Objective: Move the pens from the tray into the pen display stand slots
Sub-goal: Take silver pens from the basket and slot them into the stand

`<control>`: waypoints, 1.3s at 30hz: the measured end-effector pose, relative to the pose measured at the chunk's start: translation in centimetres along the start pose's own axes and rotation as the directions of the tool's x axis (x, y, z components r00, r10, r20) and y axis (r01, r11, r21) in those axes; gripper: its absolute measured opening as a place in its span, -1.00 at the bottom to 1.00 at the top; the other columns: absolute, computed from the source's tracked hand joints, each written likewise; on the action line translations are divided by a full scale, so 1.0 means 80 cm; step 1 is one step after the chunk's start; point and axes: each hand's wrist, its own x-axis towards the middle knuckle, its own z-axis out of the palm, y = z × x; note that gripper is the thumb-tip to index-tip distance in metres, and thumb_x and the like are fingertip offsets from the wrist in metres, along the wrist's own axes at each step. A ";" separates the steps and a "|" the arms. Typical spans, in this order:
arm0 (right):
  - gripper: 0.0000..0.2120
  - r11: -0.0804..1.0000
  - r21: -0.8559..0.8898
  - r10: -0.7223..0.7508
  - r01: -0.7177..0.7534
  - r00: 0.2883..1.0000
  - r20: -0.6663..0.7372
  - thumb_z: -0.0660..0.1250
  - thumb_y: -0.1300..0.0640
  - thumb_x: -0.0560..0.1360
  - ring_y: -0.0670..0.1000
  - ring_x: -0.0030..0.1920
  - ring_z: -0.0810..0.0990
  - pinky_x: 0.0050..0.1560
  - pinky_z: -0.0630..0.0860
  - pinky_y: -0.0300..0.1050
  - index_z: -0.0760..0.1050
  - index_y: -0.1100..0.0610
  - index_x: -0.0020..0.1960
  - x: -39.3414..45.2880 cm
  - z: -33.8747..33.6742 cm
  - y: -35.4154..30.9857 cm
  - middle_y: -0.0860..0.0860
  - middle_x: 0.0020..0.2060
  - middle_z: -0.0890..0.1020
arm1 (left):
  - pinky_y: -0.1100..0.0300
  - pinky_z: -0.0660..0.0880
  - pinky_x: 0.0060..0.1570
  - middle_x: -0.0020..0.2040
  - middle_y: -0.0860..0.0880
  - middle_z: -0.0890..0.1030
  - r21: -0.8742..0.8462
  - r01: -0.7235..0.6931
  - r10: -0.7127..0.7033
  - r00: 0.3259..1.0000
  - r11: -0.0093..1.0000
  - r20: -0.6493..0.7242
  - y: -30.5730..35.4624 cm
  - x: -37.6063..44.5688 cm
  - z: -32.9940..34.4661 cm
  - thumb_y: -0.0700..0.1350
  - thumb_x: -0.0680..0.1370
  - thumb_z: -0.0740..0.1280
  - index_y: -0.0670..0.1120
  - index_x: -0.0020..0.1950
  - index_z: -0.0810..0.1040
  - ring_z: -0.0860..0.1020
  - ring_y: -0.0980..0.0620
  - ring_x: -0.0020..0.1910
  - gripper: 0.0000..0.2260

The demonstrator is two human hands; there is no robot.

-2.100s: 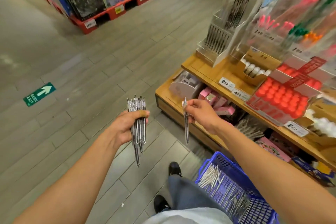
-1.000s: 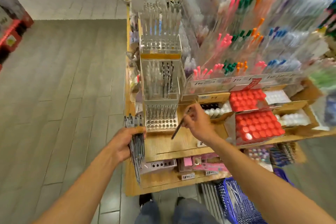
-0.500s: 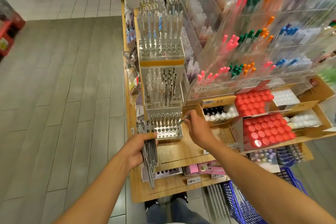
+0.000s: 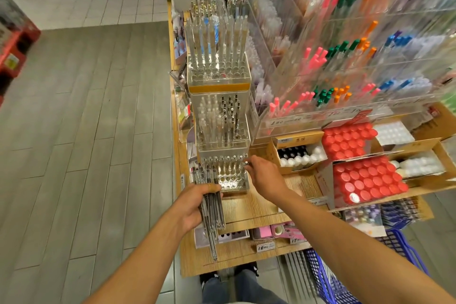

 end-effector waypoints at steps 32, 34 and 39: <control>-0.89 0.920 0.391 -0.010 -0.023 0.997 0.082 0.31 0.21 0.56 0.06 -0.20 0.60 -0.20 0.56 -0.02 0.38 0.07 -0.02 0.018 -0.099 -0.052 0.06 -0.21 0.59 | 0.14 0.63 -0.32 -0.11 -0.23 0.64 -0.129 -0.058 0.053 0.998 0.990 -0.041 0.015 -0.021 -0.003 -0.31 0.43 0.44 -0.35 0.08 0.59 0.61 -0.06 -0.22 -0.75; -0.90 0.964 0.263 -0.058 0.032 0.994 0.090 0.31 0.20 0.56 -0.02 -0.25 0.53 -0.28 0.45 -0.13 0.39 0.09 -0.01 0.021 -0.088 -0.044 -0.01 -0.24 0.55 | 0.15 0.63 -0.35 -0.12 -0.22 0.65 -0.129 -0.054 0.049 0.998 0.990 -0.044 0.016 -0.019 -0.004 -0.31 0.45 0.43 -0.33 0.08 0.59 0.63 -0.05 -0.25 -0.78; -0.90 0.984 0.123 -0.144 0.126 0.979 0.143 0.30 0.16 0.55 -0.05 -0.28 0.51 -0.27 0.42 -0.12 0.37 0.08 -0.02 0.024 -0.065 -0.031 -0.07 -0.31 0.52 | 0.15 0.60 -0.43 -0.19 -0.20 0.64 -0.137 -0.040 0.037 0.999 0.990 -0.021 0.019 -0.022 -0.001 -0.30 0.33 0.45 -0.30 0.12 0.55 0.62 -0.05 -0.33 -0.64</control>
